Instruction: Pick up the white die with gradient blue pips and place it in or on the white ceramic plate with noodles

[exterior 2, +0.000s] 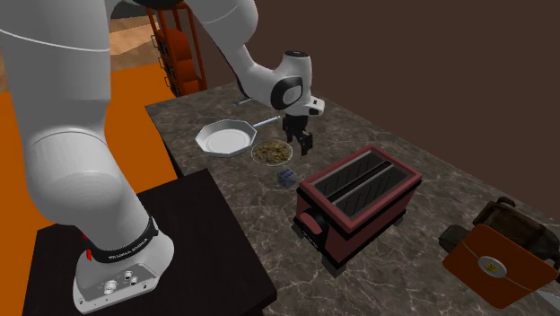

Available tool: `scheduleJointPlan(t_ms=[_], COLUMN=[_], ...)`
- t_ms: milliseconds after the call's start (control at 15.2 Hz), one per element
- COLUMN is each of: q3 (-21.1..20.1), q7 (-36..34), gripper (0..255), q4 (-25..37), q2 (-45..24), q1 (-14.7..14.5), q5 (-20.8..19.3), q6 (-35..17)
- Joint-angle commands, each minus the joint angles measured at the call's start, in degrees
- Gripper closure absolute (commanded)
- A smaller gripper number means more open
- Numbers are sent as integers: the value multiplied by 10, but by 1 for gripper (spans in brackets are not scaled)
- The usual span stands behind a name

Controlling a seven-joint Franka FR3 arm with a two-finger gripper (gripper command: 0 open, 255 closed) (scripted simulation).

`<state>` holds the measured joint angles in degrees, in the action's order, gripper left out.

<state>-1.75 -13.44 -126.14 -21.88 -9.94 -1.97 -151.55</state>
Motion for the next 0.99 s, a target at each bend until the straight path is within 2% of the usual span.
scheduleJointPlan(t_ms=[0, 330, 924], q3=[3, 9, 15], q7=[6, 22, 20], gripper=[0, 0, 0], q4=[-60, -183, -160], q2=[18, 32, -43], q1=[7, 24, 21], q5=[0, -2, -4], q6=[-57, -196, -250])
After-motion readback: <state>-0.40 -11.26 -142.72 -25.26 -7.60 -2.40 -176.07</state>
